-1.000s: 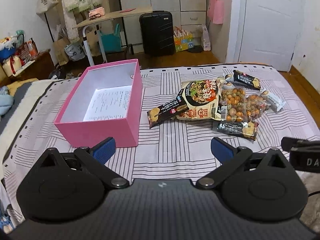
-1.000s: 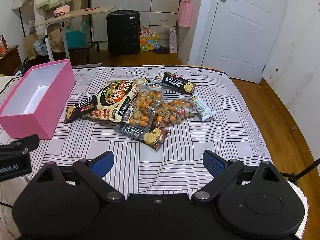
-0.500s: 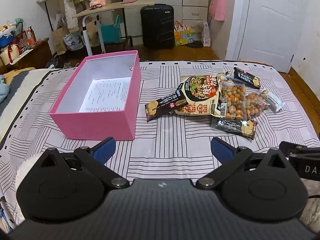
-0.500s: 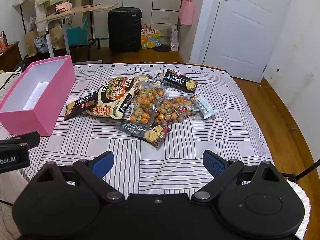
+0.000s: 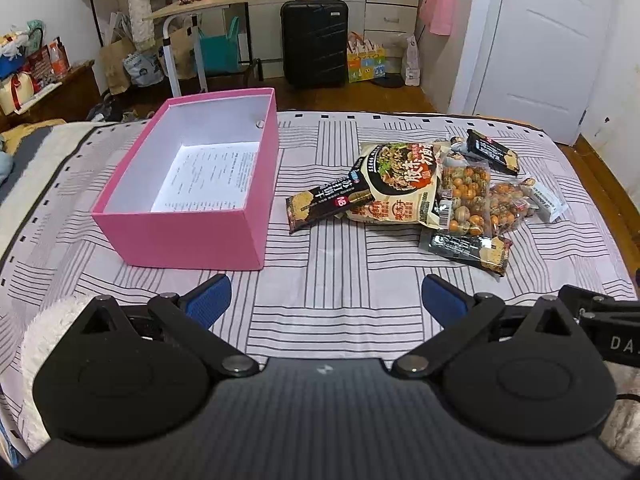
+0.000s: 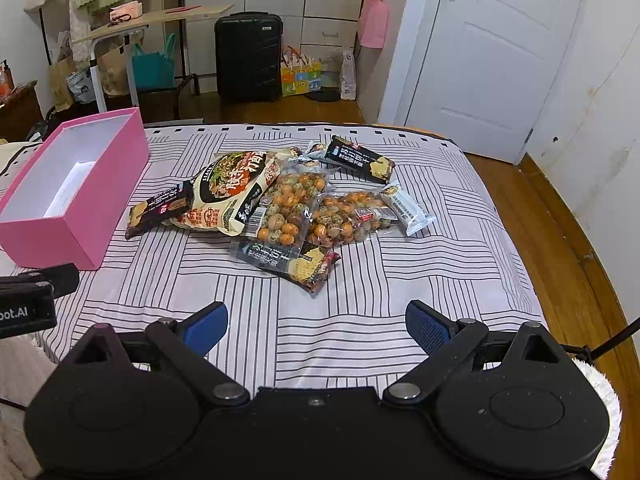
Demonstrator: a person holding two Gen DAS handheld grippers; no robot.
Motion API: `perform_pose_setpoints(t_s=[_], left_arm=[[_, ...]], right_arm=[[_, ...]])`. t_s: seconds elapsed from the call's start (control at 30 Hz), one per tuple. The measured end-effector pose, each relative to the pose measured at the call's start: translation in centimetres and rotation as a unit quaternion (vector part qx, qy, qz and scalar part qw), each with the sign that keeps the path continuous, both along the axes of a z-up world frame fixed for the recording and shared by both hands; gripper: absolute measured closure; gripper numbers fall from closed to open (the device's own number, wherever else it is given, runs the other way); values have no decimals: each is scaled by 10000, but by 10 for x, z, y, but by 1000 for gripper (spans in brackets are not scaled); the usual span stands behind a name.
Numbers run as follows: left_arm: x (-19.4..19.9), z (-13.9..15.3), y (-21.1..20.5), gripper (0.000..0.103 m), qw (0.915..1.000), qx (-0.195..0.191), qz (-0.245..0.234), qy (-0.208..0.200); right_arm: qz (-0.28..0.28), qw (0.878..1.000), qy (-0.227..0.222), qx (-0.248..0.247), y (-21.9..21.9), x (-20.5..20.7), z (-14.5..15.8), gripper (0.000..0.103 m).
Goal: Organize snacks
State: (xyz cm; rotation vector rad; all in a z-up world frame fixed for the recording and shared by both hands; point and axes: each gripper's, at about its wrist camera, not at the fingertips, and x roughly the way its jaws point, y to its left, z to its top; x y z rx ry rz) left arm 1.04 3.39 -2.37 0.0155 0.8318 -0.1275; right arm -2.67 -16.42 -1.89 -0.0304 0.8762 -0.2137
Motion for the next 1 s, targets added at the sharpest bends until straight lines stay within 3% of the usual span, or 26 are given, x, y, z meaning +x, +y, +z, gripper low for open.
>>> perform_pose_setpoints(t_s=[0.3,0.5,0.63,0.77,0.87,1.0], left_arm=[[2,-6,-4,0,9999,-29,143,13],[2,-4,-5,0,9999,-35,101,-95],[11,3,-3,0,9998,-139,27,-107],[38,20,-3,2,9995,-265,-38,-184],[69,27,-4,3,9993,-319,171,-106],[117,23,-3,5,9948,-890,222,433]], right_arm=[[195,9997,37,118,-4,4,-20,5],[375,9988,-255,189,-9,4,-9,5],[884,9940,-634,89,-10,7,4,5],[1551,9793,-1293,-124,-15,26,25,5],[2267,9594,-1678,-39,-20,54,30,5],[3385,9316,-1295,260,-19,100,11,6]])
